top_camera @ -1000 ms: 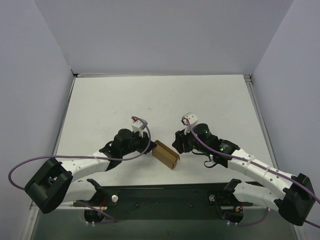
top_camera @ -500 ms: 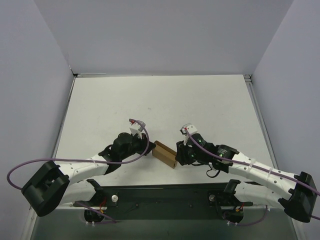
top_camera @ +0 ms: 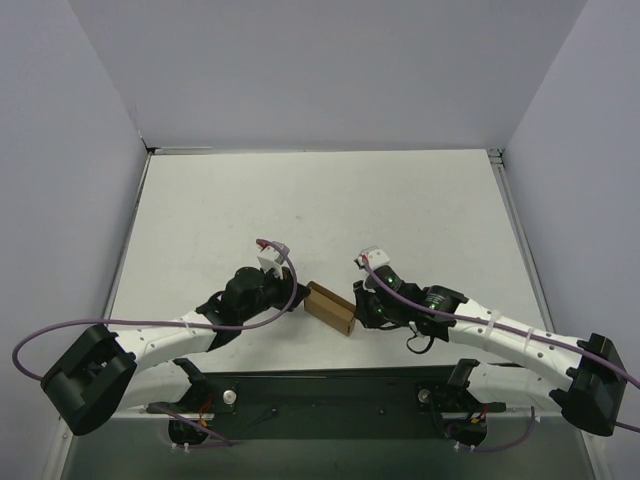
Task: Fold the paper box
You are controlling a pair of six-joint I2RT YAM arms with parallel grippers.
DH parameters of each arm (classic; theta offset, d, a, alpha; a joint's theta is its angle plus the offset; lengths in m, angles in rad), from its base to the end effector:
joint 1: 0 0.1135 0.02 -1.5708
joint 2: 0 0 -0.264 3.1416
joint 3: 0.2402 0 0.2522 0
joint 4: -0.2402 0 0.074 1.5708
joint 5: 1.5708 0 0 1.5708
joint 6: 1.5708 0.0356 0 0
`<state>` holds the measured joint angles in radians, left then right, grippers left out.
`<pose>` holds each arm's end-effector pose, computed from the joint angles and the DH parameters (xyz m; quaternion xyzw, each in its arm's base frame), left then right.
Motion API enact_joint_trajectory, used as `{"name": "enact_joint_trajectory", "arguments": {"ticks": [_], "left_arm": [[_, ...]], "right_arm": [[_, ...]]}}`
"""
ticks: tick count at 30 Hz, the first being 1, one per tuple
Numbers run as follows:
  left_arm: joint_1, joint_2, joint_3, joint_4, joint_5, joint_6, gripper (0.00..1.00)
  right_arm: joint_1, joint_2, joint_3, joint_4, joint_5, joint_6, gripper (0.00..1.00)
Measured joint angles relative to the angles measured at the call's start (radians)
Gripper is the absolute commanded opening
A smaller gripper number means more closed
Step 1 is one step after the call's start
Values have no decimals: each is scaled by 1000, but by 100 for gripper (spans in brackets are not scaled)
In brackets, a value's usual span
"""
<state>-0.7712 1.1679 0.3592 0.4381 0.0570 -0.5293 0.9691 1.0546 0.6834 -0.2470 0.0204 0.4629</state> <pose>0.1643 -0.1625 0.1809 0.1155 0.8170 -0.3605 0.4351 0.1302 0.1884 0.2466 -0.2180 0.8615 0.2941 0.3518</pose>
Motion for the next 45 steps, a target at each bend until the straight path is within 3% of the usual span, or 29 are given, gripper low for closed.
{"name": "enact_joint_trajectory", "arguments": {"ticks": [6, 14, 30, 45], "left_arm": [[-9, -8, 0, -5, -31, 0, 21], [-39, -40, -19, -14, -79, -5, 21], [-152, -67, -48, 2, -270, -32, 20], [-190, -72, -48, -7, -336, -37, 20]], "right_arm": [[8, 18, 34, -7, 7, -10, 10], [8, 66, 54, -28, 26, -1, 0], [8, 89, 62, -23, 55, 135, 0], [8, 89, 49, 2, 63, 193, 0]]}}
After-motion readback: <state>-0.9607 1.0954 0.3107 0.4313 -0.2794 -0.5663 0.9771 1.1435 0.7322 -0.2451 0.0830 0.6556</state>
